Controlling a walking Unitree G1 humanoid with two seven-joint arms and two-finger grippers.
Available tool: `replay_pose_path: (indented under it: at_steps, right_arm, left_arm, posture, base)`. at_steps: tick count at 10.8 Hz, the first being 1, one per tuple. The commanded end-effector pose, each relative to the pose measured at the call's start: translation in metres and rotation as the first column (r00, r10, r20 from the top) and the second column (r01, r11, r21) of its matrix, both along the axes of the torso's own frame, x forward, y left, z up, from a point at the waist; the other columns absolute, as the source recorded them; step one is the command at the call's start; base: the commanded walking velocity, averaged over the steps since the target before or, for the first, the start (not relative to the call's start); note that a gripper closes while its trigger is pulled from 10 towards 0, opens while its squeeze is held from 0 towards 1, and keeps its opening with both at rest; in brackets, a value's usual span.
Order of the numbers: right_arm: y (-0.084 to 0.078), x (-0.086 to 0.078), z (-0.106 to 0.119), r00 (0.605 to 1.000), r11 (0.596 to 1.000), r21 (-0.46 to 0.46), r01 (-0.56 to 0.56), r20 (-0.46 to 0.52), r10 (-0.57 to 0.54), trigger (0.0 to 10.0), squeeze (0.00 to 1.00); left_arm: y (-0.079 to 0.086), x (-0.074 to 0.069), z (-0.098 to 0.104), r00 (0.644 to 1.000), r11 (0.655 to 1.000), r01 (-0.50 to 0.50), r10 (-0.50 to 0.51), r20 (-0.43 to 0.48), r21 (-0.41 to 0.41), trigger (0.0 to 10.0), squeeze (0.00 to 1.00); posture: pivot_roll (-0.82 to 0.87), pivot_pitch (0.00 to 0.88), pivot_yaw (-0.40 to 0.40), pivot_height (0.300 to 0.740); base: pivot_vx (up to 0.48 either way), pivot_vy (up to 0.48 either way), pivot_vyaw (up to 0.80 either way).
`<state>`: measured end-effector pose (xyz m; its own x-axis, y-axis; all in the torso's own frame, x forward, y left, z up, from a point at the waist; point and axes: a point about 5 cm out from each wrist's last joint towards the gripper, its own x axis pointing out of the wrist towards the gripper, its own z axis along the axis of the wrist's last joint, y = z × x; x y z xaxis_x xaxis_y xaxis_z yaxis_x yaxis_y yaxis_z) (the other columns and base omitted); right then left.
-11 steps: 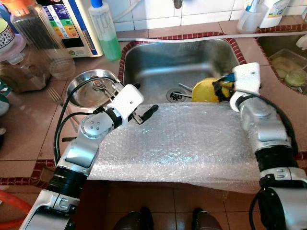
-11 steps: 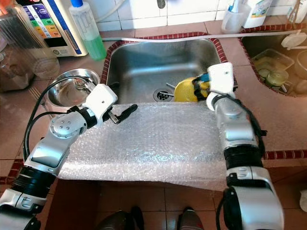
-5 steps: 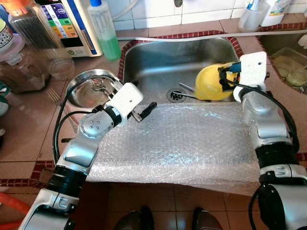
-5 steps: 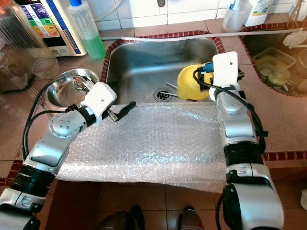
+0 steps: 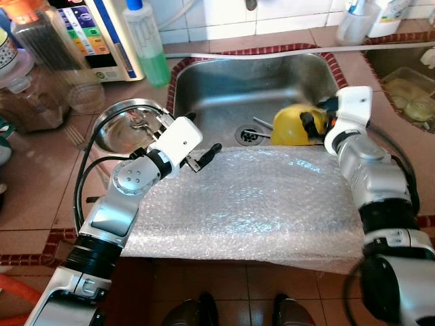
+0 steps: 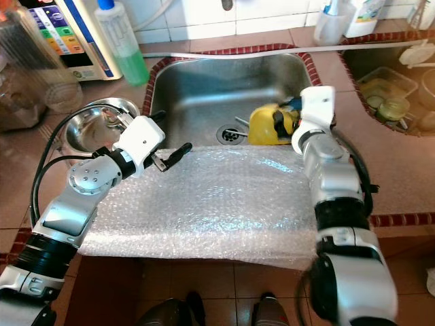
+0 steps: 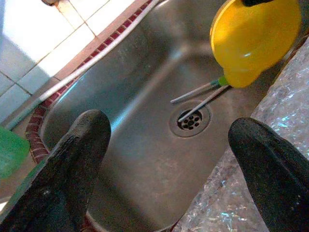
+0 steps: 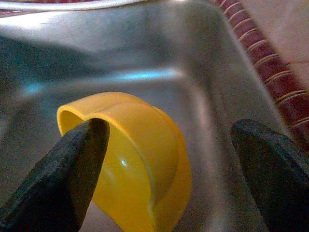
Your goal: Kitchen organization
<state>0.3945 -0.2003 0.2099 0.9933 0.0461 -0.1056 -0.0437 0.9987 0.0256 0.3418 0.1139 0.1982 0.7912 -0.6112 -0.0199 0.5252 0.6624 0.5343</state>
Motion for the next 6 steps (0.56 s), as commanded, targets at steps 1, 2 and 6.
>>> replay_pose_path:
  at_steps: [1,2,6]
  right_arm:
    - [0.006,-0.001,-0.015,0.997,0.999,0.041,-0.031,-0.073,0.034,10.0,1.0]
    - [0.004,-0.001,-0.008,0.998,0.998,-0.036,-0.052,-0.045,0.051,10.0,1.0]
    - [0.004,0.0,0.018,0.992,0.94,-0.338,-0.037,0.103,0.076,10.0,1.0]
  left_arm:
    - [0.004,-0.001,-0.001,1.0,1.0,-0.004,0.004,0.003,0.018,10.0,0.0]
    - [0.003,-0.001,-0.001,1.0,1.0,0.001,-0.001,0.008,0.024,10.0,0.0]
    - [0.003,0.0,-0.001,1.0,0.999,0.003,-0.004,0.013,0.036,10.0,0.0]
  posture:
    - [-0.17,0.209,0.17,0.74]
    - [-0.17,0.205,0.171,0.74]
    - [-0.17,0.201,0.172,0.74]
  base:
    - [0.0,0.0,0.0]
    - [0.0,0.0,0.0]
    - [0.0,0.0,0.0]
